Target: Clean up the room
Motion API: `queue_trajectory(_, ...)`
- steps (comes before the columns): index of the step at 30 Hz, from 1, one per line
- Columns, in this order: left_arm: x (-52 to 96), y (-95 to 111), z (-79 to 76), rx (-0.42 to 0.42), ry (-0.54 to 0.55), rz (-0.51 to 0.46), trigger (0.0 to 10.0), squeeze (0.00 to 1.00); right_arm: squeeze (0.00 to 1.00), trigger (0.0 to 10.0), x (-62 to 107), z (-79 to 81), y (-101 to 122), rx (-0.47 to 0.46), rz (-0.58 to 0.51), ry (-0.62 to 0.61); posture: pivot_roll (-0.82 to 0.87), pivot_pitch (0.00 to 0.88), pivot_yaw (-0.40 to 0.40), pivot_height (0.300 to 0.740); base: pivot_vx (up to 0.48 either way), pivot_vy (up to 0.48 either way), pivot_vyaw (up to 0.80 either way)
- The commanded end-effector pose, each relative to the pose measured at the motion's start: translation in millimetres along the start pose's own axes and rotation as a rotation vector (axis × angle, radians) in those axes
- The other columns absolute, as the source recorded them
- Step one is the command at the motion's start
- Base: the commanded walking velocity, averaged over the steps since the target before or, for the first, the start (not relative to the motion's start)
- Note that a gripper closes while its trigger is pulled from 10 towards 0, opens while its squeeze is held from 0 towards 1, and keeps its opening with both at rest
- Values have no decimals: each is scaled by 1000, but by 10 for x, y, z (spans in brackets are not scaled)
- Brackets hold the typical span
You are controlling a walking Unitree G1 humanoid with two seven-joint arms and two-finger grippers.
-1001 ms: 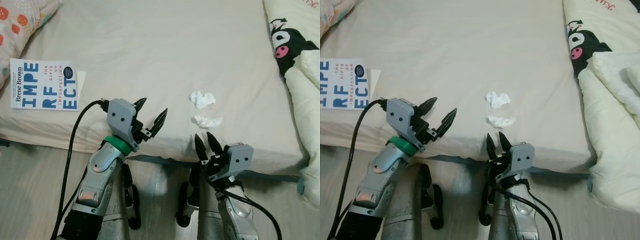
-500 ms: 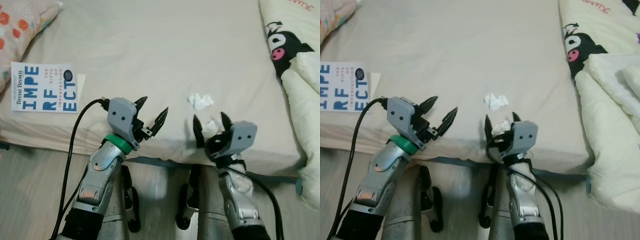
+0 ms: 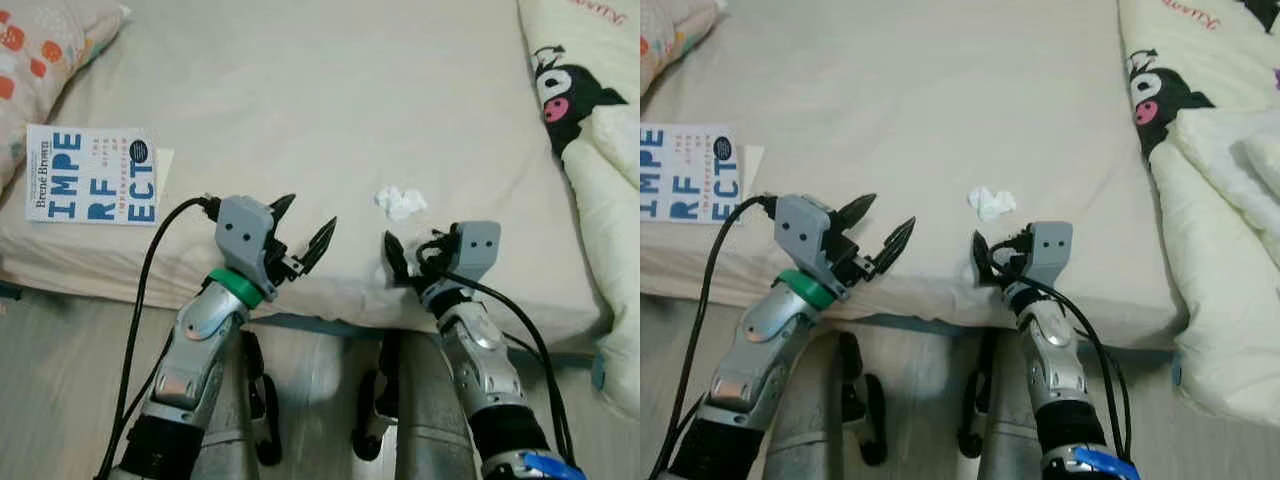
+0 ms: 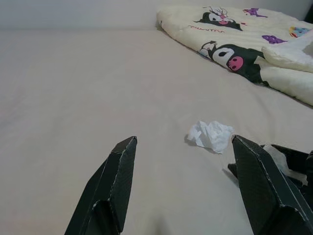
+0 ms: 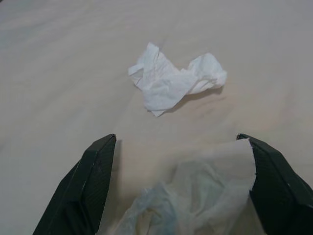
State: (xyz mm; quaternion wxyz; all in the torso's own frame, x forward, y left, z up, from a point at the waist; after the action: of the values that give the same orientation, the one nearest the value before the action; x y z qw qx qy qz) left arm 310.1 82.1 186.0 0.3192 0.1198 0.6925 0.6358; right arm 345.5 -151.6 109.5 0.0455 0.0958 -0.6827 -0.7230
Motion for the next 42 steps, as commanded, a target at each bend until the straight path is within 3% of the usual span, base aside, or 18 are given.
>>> queue_trajectory(1,44,-70,-21,6,-8,28,10000,0,0,10000,110,49,-290,-20,130,30,52,286,69,600,0,0,0)
queue_trajectory(7,50,-67,-23,0,-17,29,10000,0,0,10000,205,192,-425,-25,206,92,50,282,67,600,0,0,0)
queue_trajectory(17,43,-60,-23,-4,-21,26,10000,0,0,10000,471,300,-517,-27,202,64,49,278,66,600,0,0,0)
queue_trajectory(18,39,-62,-26,-3,-22,26,10000,0,0,4863,487,283,-533,-20,205,51,49,278,66,600,0,0,0)
queue_trajectory(21,39,-62,-26,-3,-22,26,10000,0,0,4863,487,283,-533,-20,205,51,49,278,66,600,0,0,0)
queue_trajectory(22,35,-65,-30,-2,-24,26,10000,0,0,3843,493,267,-543,-17,207,42,49,278,66,600,0,0,0)
queue_trajectory(23,35,-65,-30,-2,-24,26,10000,0,0,3843,493,267,-543,-17,207,42,49,278,66,600,0,0,0)
queue_trajectory(24,30,-67,-35,-1,-26,26,10000,0,0,0,491,247,-538,-19,204,30,49,278,66,600,0,0,0)
queue_trajectory(42,29,-118,-74,0,-62,49,10000,0,0,0,498,145,-473,-38,182,-34,42,276,75,600,0,0,0)
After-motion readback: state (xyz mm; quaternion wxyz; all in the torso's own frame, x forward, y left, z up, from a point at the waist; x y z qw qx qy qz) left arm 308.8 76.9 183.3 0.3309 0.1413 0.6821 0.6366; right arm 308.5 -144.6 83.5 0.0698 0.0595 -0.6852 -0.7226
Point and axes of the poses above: a point about 5 cm out from each wrist's last joint towards the gripper, its own x axis pointing back from the gripper into the wrist, its own y axis along the axis of the wrist's last joint, z = x × y, the point moved 2 cm from there along -x, pointing out of the wrist towards the gripper, and after that the axes turned 6 degrees about x, right-handed, at the moved point
